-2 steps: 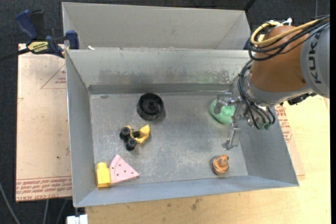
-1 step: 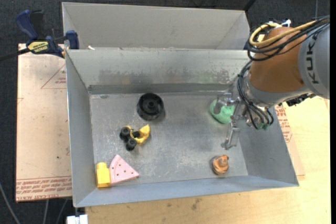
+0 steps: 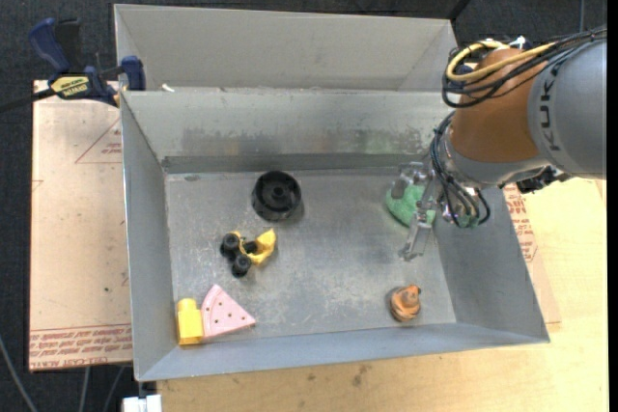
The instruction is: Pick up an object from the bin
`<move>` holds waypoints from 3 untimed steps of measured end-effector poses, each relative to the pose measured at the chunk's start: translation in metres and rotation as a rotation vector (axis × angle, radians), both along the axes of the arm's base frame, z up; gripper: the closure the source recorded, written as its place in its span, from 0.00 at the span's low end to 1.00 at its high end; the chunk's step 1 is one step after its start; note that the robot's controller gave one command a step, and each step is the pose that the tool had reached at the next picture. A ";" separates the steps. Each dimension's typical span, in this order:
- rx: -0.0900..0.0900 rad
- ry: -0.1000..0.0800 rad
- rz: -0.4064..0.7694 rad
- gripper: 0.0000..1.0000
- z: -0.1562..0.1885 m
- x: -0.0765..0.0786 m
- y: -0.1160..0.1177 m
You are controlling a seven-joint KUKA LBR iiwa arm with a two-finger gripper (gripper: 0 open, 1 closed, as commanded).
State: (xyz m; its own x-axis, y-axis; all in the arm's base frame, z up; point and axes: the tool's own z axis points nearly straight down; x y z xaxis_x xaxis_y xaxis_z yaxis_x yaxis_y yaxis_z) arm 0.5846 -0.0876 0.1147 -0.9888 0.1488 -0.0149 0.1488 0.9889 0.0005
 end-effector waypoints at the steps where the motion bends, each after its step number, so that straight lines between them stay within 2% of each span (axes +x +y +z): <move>1: 0.003 0.002 -0.104 1.00 -0.042 0.016 -0.020; 2: 0.003 0.002 -0.104 1.00 -0.042 0.016 -0.020; 3: 0.003 0.012 -0.093 1.00 -0.021 0.012 -0.021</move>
Offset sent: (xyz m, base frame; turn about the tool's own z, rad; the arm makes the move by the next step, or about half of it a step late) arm 0.0000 0.0000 0.0000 0.0000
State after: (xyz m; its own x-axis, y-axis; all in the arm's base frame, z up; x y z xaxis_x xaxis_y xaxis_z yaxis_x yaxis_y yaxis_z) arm 0.5968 -0.1086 0.0933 -0.9707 0.2404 -0.0023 0.2404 0.9707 0.0009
